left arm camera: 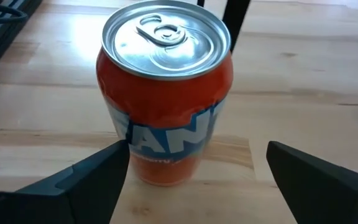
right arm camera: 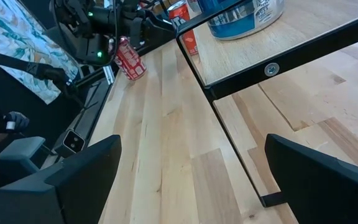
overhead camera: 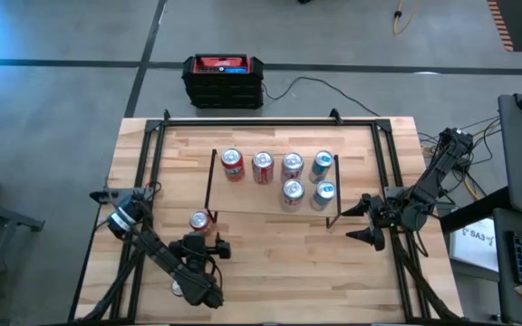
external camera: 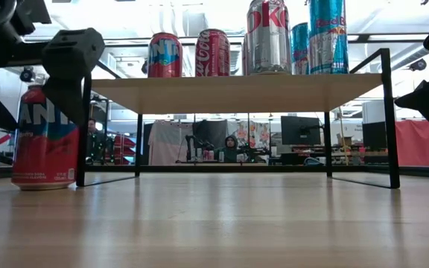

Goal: Place canned beverage on shelf
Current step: Put the red soda can on the shelf aligned with the other red soda can

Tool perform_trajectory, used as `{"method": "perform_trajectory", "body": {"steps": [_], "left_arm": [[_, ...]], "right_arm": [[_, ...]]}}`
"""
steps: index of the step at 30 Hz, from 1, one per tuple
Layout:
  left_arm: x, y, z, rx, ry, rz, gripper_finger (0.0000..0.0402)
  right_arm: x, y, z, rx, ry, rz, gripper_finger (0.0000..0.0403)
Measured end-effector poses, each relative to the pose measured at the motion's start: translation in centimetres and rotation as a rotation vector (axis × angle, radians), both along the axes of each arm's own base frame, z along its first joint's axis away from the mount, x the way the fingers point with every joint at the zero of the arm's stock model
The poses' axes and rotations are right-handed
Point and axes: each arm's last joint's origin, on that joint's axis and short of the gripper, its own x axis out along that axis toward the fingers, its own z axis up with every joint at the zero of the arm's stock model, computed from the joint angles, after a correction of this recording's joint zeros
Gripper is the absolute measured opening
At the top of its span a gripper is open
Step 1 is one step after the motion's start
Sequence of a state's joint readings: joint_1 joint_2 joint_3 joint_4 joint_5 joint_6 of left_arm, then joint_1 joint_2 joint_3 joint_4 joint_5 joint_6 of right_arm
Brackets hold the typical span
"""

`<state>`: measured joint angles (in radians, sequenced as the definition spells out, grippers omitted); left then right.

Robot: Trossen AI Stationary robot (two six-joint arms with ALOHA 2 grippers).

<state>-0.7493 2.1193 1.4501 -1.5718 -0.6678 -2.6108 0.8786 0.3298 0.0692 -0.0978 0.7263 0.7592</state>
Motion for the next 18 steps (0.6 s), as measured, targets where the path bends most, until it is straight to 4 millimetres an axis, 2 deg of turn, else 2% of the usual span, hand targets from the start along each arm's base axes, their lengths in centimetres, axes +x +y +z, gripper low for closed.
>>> {"method": "perform_trajectory", "body": {"steps": [18], "left_arm": [[-0.25, 0.86, -0.70, 0.030, 0.027, 0.013, 0.0363]], "right_arm": [[0.00, 0.00, 0.00, 0.000, 0.000, 0.000, 0.0384]]}}
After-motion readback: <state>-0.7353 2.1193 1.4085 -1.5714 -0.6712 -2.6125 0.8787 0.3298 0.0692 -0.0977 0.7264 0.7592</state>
